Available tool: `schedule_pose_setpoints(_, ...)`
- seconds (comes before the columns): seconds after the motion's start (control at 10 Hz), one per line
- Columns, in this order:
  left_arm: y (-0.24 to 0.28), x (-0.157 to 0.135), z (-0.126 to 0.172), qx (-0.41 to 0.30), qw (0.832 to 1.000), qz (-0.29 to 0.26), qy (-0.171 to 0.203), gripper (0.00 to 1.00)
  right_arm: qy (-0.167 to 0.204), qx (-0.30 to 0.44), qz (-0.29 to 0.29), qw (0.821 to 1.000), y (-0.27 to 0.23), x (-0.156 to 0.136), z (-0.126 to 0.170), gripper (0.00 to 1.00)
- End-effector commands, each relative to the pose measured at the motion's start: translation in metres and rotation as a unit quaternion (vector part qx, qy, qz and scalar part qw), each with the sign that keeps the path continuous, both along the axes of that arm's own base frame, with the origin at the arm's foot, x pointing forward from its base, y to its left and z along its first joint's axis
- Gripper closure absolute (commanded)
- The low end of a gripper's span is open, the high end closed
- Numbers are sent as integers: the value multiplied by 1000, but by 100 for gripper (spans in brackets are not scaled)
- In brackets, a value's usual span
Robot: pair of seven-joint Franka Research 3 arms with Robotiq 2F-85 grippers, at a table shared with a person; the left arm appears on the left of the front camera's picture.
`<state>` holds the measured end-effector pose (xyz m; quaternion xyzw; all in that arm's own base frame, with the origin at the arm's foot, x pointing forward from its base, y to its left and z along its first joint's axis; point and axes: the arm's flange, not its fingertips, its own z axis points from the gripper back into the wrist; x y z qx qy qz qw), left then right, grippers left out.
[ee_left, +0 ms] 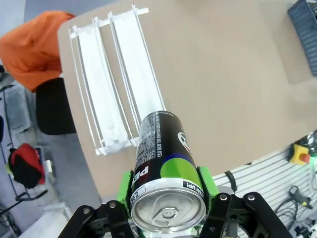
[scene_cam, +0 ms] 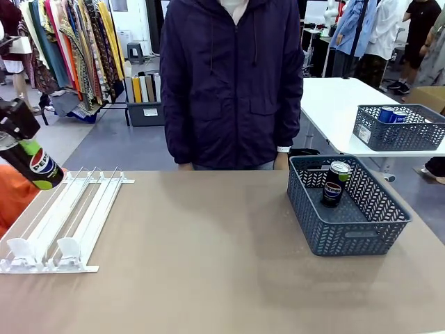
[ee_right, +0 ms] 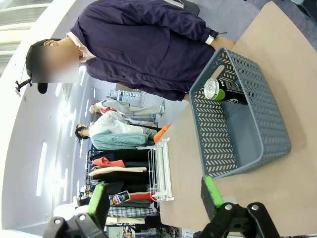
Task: Retrieve and store the cans from the dispenser.
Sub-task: Pick up one can from the Automatic Can Dispenser and place it in the middle of the table.
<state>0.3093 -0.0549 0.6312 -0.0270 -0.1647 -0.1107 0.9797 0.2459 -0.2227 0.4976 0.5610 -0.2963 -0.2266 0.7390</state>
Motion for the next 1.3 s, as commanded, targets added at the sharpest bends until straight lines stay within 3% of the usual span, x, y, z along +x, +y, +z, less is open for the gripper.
schedule_pose_setpoints(0.0,-3,2,9,11,1000,12,-14,100,-21,3,-1,1000,1,3,1,0)
schedule_pose_setpoints(0.2,-4,0,0,5,1000,0,-2,100,-21,3,-1,1000,1,3,1,0)
schedule_pose_setpoints(0.3,-48,17,-3,12,1000,3,0,100,-21,3,-1,1000,1,3,1,0)
schedule_pose_setpoints(0.4,-94,34,-9,10,999,-41,0,100,-21,3,-1,1000,1,3,1,0)
schedule_pose_setpoints(0.5,-141,55,-20,30,998,-49,-2,100,-21,3,-1,1000,1,3,1,0)
schedule_pose_setpoints(0.7,-239,89,-62,32,990,-135,33,100,-21,3,-1,1000,1,3,1,0)
schedule_pose_setpoints(0.9,-305,105,-123,48,976,-189,96,100,-21,3,-1,1000,1,3,1,0)
schedule_pose_setpoints(1.2,-333,113,-181,88,970,-185,132,100,-21,3,-1,1000,1,3,1,0)
